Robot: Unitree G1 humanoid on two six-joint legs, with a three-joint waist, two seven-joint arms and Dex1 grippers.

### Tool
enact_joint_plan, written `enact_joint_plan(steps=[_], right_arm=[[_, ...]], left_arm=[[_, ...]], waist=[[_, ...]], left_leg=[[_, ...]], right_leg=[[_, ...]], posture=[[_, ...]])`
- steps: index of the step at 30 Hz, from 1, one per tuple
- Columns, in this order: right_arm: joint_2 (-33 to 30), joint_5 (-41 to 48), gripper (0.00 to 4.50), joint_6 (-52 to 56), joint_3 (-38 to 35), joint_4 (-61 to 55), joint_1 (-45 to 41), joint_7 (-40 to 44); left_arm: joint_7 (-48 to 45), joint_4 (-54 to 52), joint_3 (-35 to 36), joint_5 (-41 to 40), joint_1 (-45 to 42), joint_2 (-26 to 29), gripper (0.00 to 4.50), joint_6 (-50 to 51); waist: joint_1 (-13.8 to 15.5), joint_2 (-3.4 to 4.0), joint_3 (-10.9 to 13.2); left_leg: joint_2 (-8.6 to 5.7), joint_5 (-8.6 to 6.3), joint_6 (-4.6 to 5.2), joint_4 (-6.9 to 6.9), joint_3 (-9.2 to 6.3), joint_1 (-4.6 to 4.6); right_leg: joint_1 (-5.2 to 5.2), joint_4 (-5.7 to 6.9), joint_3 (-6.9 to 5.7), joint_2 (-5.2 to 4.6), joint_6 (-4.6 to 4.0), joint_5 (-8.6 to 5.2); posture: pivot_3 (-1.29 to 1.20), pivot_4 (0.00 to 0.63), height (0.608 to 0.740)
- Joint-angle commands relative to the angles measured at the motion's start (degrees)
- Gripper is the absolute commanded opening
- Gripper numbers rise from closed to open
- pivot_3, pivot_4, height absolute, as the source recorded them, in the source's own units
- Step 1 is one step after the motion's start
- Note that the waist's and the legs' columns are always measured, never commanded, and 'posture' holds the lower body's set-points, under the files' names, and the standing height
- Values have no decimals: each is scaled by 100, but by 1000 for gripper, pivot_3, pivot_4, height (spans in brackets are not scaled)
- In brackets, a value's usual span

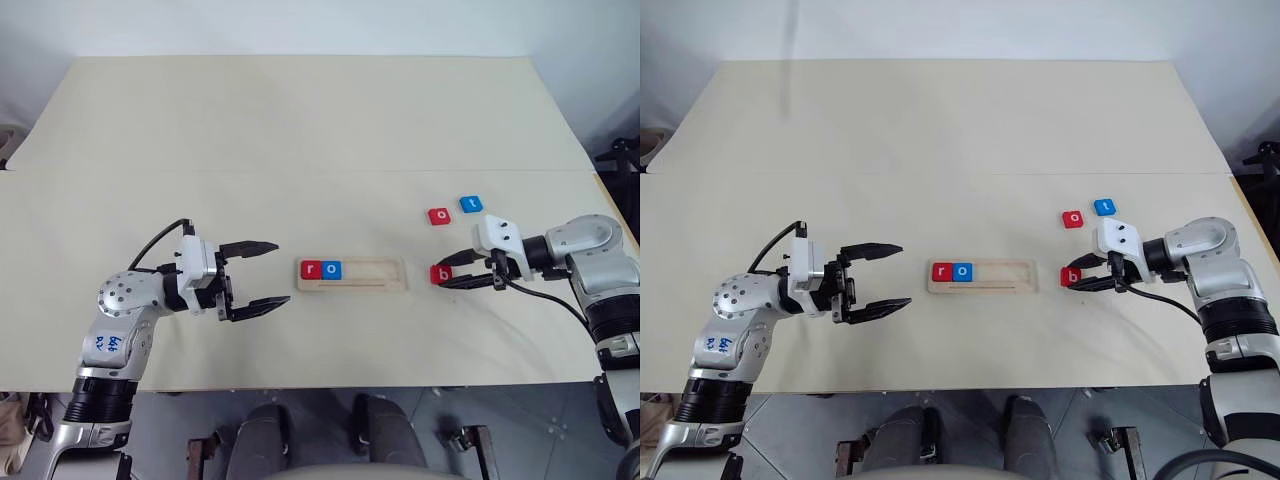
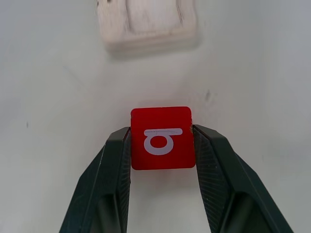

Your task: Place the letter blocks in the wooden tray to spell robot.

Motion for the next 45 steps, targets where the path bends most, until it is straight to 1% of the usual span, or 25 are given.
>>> enact_joint_plan(steps=[1, 5, 6, 10, 12, 17, 31, 33, 34, 35, 39, 40, 45], right_arm=[[73, 456, 1462, 730, -198, -960, -146, 166], [350, 785, 1462, 2244, 8, -2186, -373, -127], [391, 793, 1462, 2442, 26, -2329, -402, -186], [966, 532, 1462, 3152, 428, -2644, -672, -719], [1148, 365, 1462, 3147, 587, -2566, -721, -869], [1317, 124, 1462, 3026, 793, -2406, -742, -1023], [1421, -38, 1462, 2916, 953, -2331, -630, -1060], [1434, -47, 2188, 2911, 960, -2321, -624, -1051], [1421, -58, 2423, 2904, 970, -2322, -618, -1024], [1418, -69, 2760, 2897, 969, -2321, -614, -1010], [1417, -68, 4227, 2893, 874, -2280, -643, -1044], [1399, -31, 4459, 2913, 847, -2307, -643, -1010], [1179, 144, 4459, 2984, 639, -2608, -452, -913]], left_arm=[[-101, -75, 61, -42, -65, 100, 4500, -81], [-150, 39, 61, 2, -77, 142, 4500, -155], [-152, 60, 56, 6, -90, 142, 4500, -160], [-91, 59, 25, 24, -49, 81, 4500, -170], [-50, 24, -8, 36, -31, 43, 4500, -169], [19, -48, -30, 33, -9, 13, 4500, -146], [159, -149, -20, 31, 37, 14, 4500, -138], [164, -144, -19, 25, 22, 18, 4500, -138], [170, -146, -17, 21, 18, 21, 4500, -135], [173, -146, -14, 16, 15, 23, 4500, -132], [180, -137, -9, 11, 3, 22, 4500, -131], [180, -134, -11, 10, 0, 19, 4500, -132], [192, -123, -31, 13, -26, -10, 4500, -137]], waist=[[2, 0, 0], [-14, 2, -1], [-7, 2, -1], [5, -1, -2], [23, 0, -2], [66, 0, -2], [28, 0, -2], [18, 0, -2], [16, 0, -2], [14, 0, -2], [2, 0, -2], [-1, 0, -2], [15, 0, -2]], left_leg=[[0, 0, 0, 0, -1, 0], [1, 0, 0, 0, -3, 0], [1, 0, -1, 0, -3, 0], [1, 0, -1, 1, -4, -2], [0, 0, -1, 1, -5, -4], [-1, 0, -1, 2, -4, -11], [0, 0, -1, 2, -4, -10], [0, 0, -1, 2, -5, -10], [0, 0, -1, 2, -5, -10], [0, 0, -1, 2, -5, -10], [0, 0, -1, 2, -5, -10], [0, 0, -1, 2, -5, -10], [0, 0, -1, 2, -5, -10]], right_leg=[[0, 0, 0, 0, 0, 0], [-4, 8, 0, 1, -3, -2], [-6, 8, 1, 1, -4, -2], [-5, 9, 0, 0, -5, -2], [-5, 9, -1, 0, -5, -2], [-10, 8, -2, 0, -4, -2], [-10, 10, -2, 0, -4, -2], [-10, 10, -2, 0, -4, -2], [-10, 10, -2, 0, -4, -2], [-10, 10, -2, 0, -4, -2], [-10, 10, -2, 0, -4, -2], [-10, 10, -2, 0, -4, -2], [-10, 10, -3, 0, -4, -2]], posture=[[0, 150, 740], [0, 150, 740], [0, 150, 740], [0, 150, 740], [0, 150, 740], [0, 150, 740], [0, 150, 740], [0, 150, 740], [0, 150, 740], [0, 150, 740], [0, 150, 740], [0, 150, 740], [0, 150, 740]])
